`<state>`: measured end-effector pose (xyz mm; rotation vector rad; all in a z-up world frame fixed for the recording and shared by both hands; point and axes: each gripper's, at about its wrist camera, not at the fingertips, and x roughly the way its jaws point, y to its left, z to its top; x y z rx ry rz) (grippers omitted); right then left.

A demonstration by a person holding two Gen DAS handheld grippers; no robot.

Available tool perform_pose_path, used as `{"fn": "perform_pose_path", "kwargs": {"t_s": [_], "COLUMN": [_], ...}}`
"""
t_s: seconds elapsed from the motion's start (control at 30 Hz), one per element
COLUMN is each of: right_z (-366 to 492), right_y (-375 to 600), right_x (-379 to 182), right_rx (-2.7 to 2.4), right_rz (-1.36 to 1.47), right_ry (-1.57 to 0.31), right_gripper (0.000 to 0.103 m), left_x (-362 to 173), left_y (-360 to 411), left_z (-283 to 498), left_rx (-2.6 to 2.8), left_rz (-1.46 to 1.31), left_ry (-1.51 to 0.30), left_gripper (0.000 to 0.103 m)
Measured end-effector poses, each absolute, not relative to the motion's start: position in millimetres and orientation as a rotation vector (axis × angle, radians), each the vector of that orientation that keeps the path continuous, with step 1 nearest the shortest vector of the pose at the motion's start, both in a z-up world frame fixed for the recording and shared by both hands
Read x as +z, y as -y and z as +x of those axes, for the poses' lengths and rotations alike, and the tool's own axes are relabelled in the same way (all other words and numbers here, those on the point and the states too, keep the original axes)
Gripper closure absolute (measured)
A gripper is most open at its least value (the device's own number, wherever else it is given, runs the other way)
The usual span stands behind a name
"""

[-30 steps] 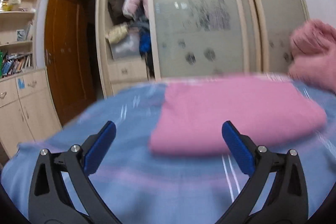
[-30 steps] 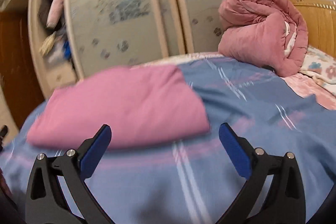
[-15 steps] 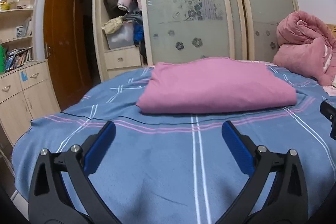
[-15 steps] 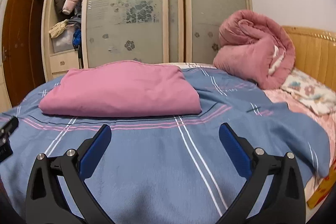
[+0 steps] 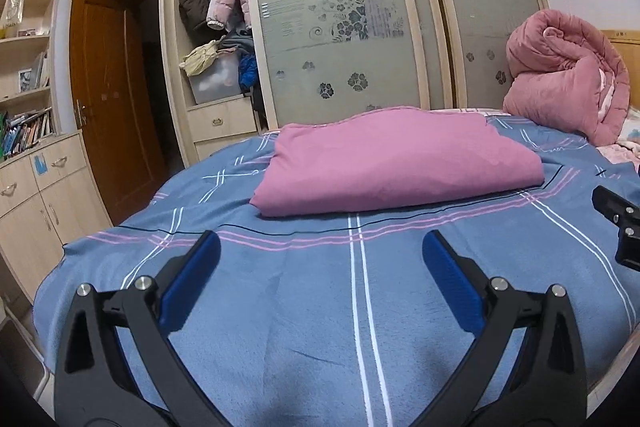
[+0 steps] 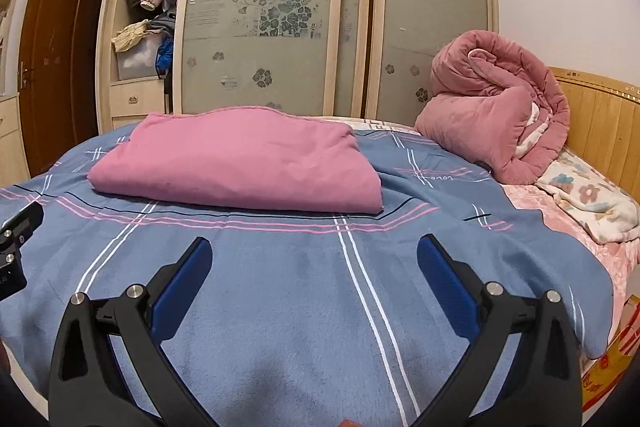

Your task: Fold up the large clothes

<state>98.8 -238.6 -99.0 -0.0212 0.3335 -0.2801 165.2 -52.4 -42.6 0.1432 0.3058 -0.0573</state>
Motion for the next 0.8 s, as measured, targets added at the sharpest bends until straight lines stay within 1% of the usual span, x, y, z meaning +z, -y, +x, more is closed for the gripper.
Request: {"fn": "perform_pose_path", "kwargs": {"t_s": [0.3, 0.8], "right_z": [97.9, 99.6], "right_y": [238.4, 236.2], "right_x": [-100.2, -104.1], "right_rx": [-0.279, -0.271], "right_rz": [-0.024, -0.028], "right_ry": [-0.35, -0.374], "right_gripper": [0.001, 0.001], "left_x": [-46.4, -42.9], "left_y": [47.0, 44.1], "left_z": [172.4, 172.8], "left_rx": [-0.074, -0.073], "left_rz": [0.096, 0.058], "left_ry": [-0.365, -0.367], "left_gripper": [0.002, 0.002]}}
